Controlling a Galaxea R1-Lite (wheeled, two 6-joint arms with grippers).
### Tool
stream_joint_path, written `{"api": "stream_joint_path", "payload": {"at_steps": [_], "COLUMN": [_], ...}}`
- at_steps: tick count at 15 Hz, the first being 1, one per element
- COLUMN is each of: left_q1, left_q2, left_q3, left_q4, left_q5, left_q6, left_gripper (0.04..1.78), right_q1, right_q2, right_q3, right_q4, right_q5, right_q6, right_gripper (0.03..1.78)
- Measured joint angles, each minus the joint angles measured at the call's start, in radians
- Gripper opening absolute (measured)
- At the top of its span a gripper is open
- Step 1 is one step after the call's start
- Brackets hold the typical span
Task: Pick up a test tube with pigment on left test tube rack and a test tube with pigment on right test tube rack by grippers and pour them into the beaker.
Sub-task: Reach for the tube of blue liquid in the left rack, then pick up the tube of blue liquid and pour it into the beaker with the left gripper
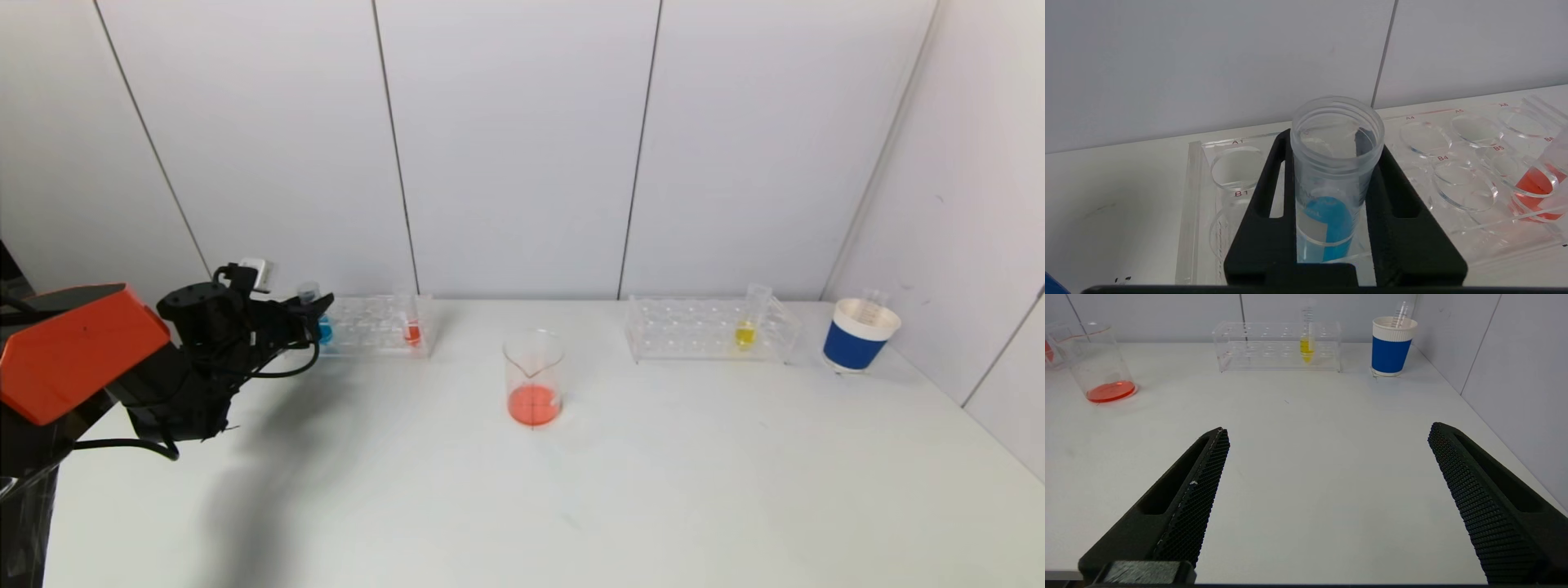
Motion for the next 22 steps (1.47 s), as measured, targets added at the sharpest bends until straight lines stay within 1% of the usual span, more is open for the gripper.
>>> {"api": "stream_joint_path", "payload": {"at_steps": [13,22], "left_q1": [0.000,-0.002], "left_q2": [0.001,-0.013], "left_q3": [-0.002,-0.032], "left_q4": [0.000,0.009], "left_q5": [-0.002,0.003], "left_q6": [-0.003,-0.006], "left_gripper": [0.47,0.47], "right_q1": [0.000,0.000], "right_q2": [0.000,0.000], "right_q3": [0.000,0.000], "right_q4": [0.000,-0.001], "right_q5": [0.000,0.000], "right_q6": [0.000,0.000], "right_gripper": [1.77,1.77]}}
